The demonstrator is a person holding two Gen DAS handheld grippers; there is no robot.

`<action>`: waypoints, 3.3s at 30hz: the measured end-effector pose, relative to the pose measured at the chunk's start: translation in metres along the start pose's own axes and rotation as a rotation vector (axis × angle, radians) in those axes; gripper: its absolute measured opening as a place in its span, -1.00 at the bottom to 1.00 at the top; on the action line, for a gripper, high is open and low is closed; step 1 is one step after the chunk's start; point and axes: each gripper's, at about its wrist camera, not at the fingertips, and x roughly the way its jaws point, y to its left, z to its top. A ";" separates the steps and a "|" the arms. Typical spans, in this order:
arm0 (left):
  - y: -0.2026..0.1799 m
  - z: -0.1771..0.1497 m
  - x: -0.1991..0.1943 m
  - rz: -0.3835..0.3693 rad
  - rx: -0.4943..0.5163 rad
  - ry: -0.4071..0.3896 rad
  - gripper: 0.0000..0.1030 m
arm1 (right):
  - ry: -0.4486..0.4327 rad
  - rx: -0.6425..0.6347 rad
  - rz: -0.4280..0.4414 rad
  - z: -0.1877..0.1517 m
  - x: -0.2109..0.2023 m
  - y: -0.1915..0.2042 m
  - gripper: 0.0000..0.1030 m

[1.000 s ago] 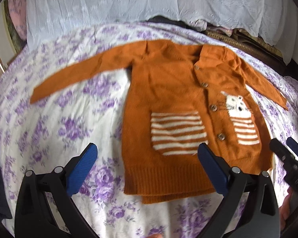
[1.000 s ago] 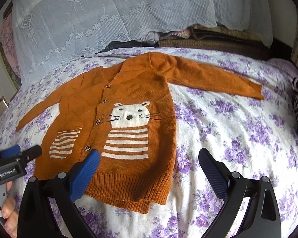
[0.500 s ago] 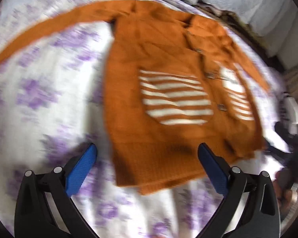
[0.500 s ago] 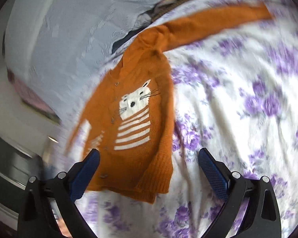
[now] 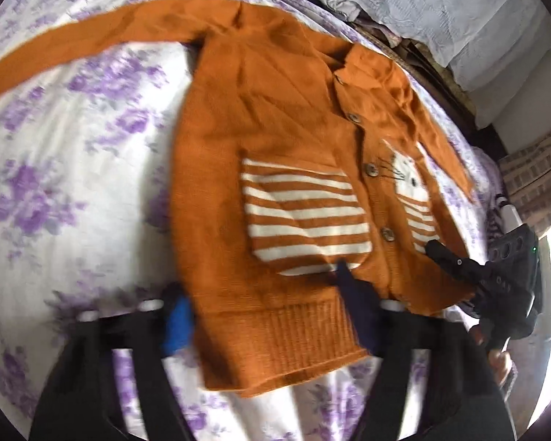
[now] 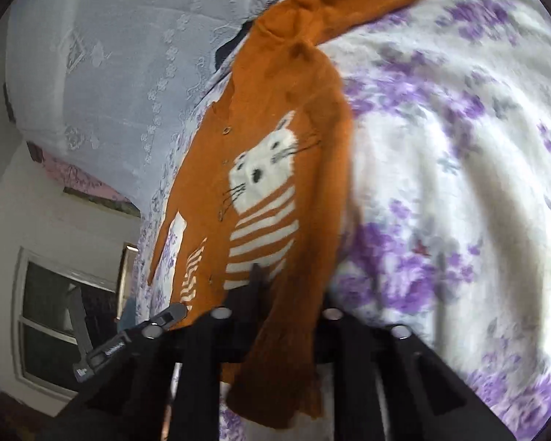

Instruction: Fold small clothes

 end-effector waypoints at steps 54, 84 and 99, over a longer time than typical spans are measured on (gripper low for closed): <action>0.008 0.174 0.081 0.559 0.089 -0.157 0.72 | -0.693 0.303 -0.401 0.182 -0.138 -0.143 -0.92; 0.258 0.143 -0.060 0.163 -0.570 -0.279 -0.89 | -0.457 -0.169 -0.348 0.162 -0.054 -0.033 0.50; 0.193 0.128 -0.151 0.457 -0.403 -0.526 0.15 | -0.511 -0.312 -0.350 0.157 -0.061 0.002 0.06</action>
